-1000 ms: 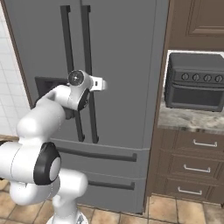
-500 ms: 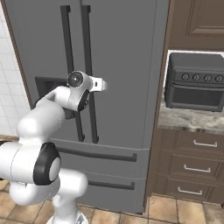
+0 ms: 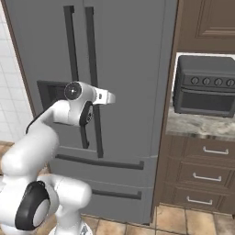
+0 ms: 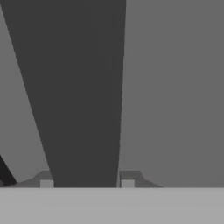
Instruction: Take the lemon wedge from the fridge and place it on the plate with fish on the dining counter.
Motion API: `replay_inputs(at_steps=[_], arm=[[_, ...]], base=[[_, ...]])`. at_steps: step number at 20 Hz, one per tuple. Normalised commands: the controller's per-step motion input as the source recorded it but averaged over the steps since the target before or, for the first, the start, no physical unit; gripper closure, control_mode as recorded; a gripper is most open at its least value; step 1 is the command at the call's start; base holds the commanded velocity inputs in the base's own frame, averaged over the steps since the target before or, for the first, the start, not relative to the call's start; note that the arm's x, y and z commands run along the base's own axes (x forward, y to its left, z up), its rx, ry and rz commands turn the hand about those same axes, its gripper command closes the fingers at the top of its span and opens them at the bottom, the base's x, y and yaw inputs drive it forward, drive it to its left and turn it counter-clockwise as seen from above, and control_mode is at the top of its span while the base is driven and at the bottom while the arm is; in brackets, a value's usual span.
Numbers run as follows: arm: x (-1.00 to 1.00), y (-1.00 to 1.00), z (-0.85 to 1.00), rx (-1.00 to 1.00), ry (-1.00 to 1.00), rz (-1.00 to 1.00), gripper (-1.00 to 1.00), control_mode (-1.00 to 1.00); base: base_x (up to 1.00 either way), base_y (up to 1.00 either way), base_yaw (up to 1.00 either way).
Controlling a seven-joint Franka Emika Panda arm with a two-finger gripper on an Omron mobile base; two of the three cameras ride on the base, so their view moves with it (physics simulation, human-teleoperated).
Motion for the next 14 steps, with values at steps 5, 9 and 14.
replay_inputs(at_steps=[5, 9, 14], arm=[[-1.0, -0.83, 0.0, 0.04, -0.05, -0.17, 1.0, -1.0], [-1.0, -0.9, 0.0, 0.08, -0.04, -0.19, 1.0, -1.0], [-1.0, -0.96, 0.0, 0.11, -0.08, -0.21, 1.0, -1.0]], base=[[0.0, 0.0, 0.0], [0.0, 0.0, 0.0], [0.0, 0.0, 0.0]])
